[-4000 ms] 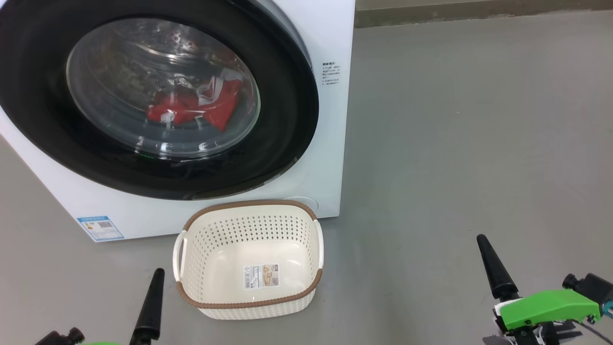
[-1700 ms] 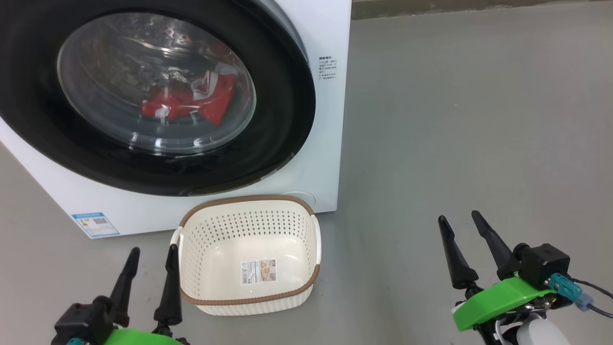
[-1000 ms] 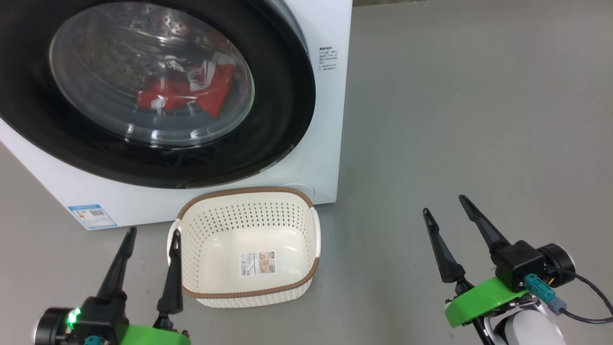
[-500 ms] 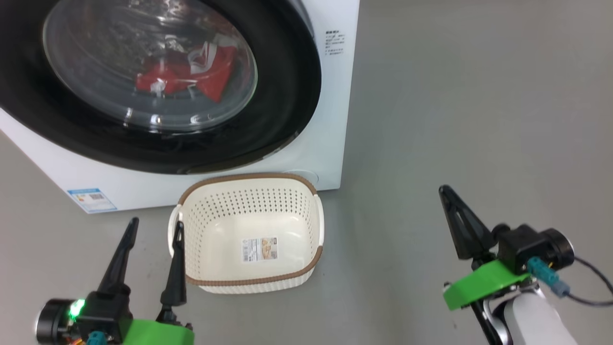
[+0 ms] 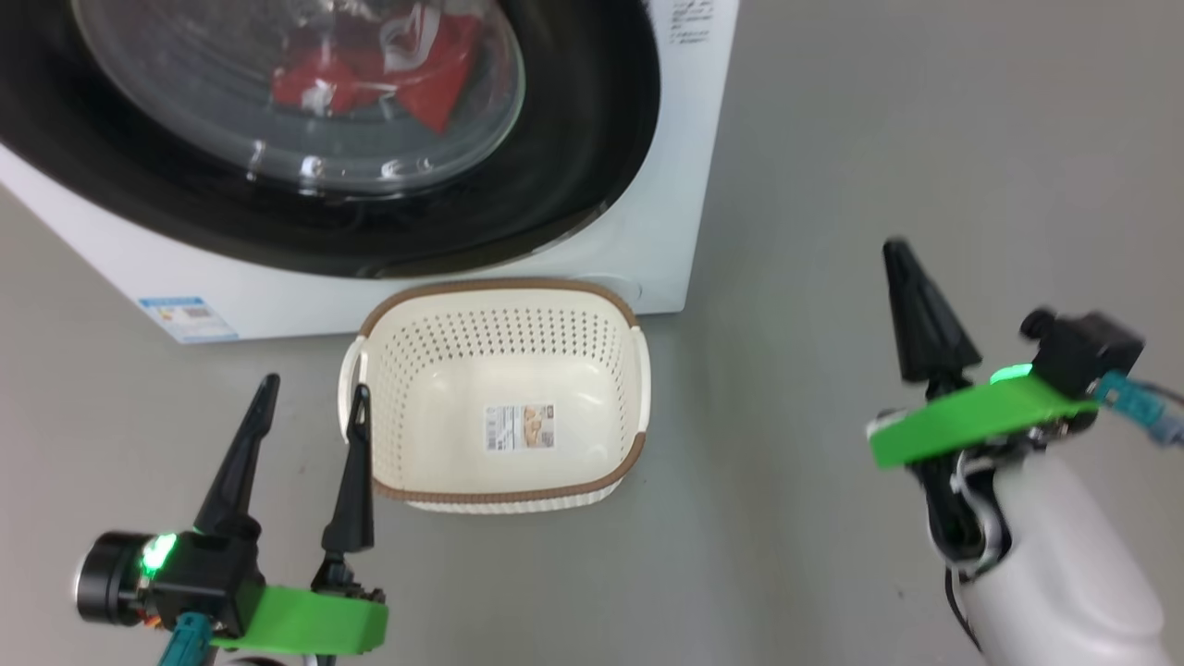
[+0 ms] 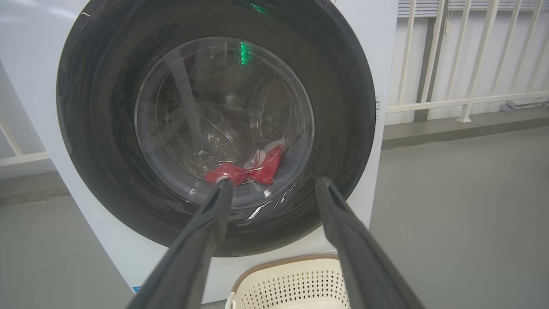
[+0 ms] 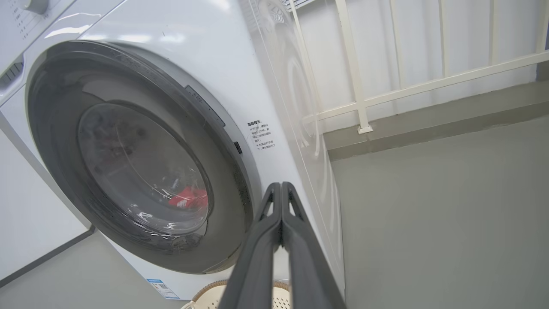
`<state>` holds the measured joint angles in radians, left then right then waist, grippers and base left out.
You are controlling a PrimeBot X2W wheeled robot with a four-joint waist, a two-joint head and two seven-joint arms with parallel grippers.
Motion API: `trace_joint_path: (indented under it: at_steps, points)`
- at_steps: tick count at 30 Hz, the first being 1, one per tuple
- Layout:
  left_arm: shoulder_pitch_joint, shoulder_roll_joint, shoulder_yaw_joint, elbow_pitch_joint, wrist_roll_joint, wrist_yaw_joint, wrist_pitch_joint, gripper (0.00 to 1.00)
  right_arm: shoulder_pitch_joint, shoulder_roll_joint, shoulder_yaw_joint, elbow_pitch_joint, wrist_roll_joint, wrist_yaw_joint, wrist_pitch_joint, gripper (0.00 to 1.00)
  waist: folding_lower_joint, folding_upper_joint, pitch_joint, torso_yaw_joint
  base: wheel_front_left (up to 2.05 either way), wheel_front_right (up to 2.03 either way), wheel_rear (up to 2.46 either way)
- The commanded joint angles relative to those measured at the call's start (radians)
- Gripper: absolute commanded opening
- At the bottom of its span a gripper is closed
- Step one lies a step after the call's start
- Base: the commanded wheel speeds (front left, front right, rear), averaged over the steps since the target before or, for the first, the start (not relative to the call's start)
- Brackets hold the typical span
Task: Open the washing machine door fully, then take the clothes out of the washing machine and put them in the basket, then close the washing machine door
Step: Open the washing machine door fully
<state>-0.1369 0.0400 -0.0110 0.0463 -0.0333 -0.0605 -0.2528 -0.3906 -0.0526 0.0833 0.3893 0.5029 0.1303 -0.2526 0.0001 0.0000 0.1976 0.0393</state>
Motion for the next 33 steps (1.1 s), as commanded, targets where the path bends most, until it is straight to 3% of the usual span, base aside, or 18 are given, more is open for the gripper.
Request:
trace_joint_path:
  at_steps: [1,8,13,19,26,33]
  points:
    - [-0.040,0.011,0.024,-0.031,-0.002,0.008,-0.009,1.00,-0.057,0.002,0.022,-0.012,0.058,0.000,-0.009,0.00,-0.0001,0.0000,0.030,0.024,0.00,0.00,0.00]
    - [-0.057,0.011,0.011,-0.040,-0.006,0.009,-0.009,1.00,-0.162,-0.010,0.055,0.052,0.270,0.000,-0.007,0.00,-0.0001,0.0000,0.067,0.047,0.00,0.00,0.00]
    - [-0.073,0.011,0.001,-0.048,-0.016,0.010,-0.009,1.00,-0.266,-0.042,0.083,0.099,0.489,0.000,0.049,0.00,-0.0001,0.0000,0.101,0.065,0.00,0.00,0.00]
    - [-0.101,0.010,-0.008,-0.051,-0.018,0.007,-0.009,1.00,-0.382,-0.066,0.089,0.155,0.674,0.000,0.122,0.00,-0.0001,0.0000,0.150,0.086,0.00,0.00,0.00]
    - [-0.147,0.010,-0.015,-0.064,-0.023,0.007,-0.009,1.00,-0.527,-0.066,0.081,0.206,0.896,0.000,0.304,0.00,-0.0001,0.0000,0.213,0.117,0.00,0.00,0.00]
    - [-0.175,0.010,-0.023,-0.064,-0.023,0.002,-0.009,1.00,-0.643,-0.066,0.057,0.277,1.020,0.000,0.442,0.00,-0.0001,0.0000,0.258,0.145,0.00,0.00,0.00]
